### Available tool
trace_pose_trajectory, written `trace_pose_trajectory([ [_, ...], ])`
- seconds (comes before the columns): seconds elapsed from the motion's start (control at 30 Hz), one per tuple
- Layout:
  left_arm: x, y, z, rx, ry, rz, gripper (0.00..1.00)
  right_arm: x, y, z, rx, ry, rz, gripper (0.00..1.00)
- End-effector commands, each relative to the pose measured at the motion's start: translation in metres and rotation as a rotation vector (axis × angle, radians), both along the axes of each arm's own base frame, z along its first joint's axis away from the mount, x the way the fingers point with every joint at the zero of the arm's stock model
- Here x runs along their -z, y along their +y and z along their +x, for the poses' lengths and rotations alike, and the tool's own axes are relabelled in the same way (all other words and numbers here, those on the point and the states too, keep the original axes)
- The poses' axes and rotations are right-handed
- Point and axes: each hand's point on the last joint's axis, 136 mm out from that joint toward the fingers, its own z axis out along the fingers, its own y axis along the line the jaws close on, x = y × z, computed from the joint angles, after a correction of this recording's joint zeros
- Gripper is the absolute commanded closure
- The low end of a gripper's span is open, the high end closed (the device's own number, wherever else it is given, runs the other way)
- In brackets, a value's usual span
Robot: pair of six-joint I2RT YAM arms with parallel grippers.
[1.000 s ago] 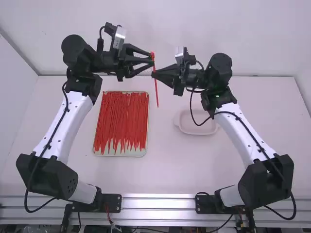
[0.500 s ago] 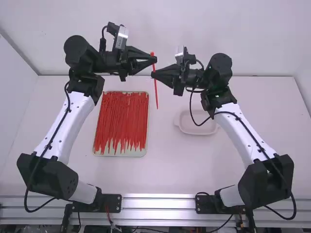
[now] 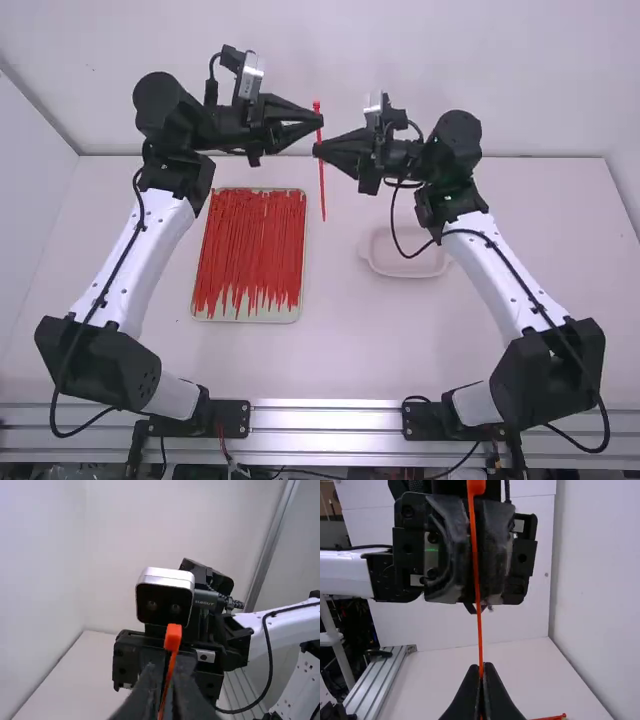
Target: Fasten the cable tie
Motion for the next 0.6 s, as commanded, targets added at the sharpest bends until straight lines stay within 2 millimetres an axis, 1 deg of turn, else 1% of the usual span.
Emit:
trace_pose_trajectory([
  [0.0,-0.0121,-0.0009,-0.0039,-0.002,-0.053,-0.007,0.96,-0.0071,-0.0005,0.0019,0.002,-0.008,0.007,1.00],
  [0.03,-0.0123,-0.0009,-0.0041,-0.002,-0.055,-0.007,0.96,-0.0071,-0.0004,0.0015,-0.001,-0.008,0.006,1.00],
  [0.07,-0.0124,-0.0010,-0.0040,-0.002,-0.056,-0.008,0.88,-0.0070,-0.0005,0.0017,0.000,-0.008,0.006,1.00],
  [0.1,-0.0124,-0.0010,-0.0039,-0.003,-0.057,-0.008,0.86,-0.0070,-0.0004,0.0016,0.000,-0.008,0.006,1.00],
  [0.17,-0.0136,-0.0009,-0.0047,-0.002,-0.067,-0.009,0.84,-0.0070,-0.0004,0.0016,0.000,-0.008,0.006,1.00],
  [0.23,-0.0149,-0.0006,-0.0030,-0.013,-0.067,-0.014,0.81,-0.0070,-0.0004,0.0016,0.000,-0.008,0.006,1.00],
  [0.47,-0.0163,-0.0002,-0.0009,-0.026,-0.070,-0.021,0.81,-0.0066,-0.0003,0.0016,0.000,-0.008,0.005,1.00],
  [0.57,-0.0181,-0.0001,-0.0019,-0.025,-0.080,-0.024,0.82,-0.0066,-0.0005,0.0017,0.000,-0.008,0.005,1.00],
])
